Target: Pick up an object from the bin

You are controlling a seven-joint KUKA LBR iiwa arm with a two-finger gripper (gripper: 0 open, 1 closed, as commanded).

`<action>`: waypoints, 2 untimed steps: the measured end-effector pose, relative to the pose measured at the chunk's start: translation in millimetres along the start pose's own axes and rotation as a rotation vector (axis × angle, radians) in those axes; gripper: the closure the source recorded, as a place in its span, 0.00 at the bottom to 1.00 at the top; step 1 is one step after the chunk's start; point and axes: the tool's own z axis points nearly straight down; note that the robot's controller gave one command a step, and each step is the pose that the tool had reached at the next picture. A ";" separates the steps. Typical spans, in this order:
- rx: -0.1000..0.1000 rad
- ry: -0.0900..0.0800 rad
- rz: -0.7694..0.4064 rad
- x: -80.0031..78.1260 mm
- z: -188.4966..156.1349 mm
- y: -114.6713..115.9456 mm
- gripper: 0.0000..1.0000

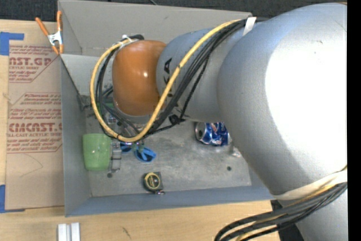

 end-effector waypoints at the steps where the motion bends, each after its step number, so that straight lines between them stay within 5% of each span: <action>1: 0.000 0.000 0.168 15.4 44.0 17.6 0.00; 2: -0.001 0.001 0.168 15.7 44.5 18.2 0.00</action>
Offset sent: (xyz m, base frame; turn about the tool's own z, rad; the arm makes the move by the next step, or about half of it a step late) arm -0.0155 0.0163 -0.0437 0.1694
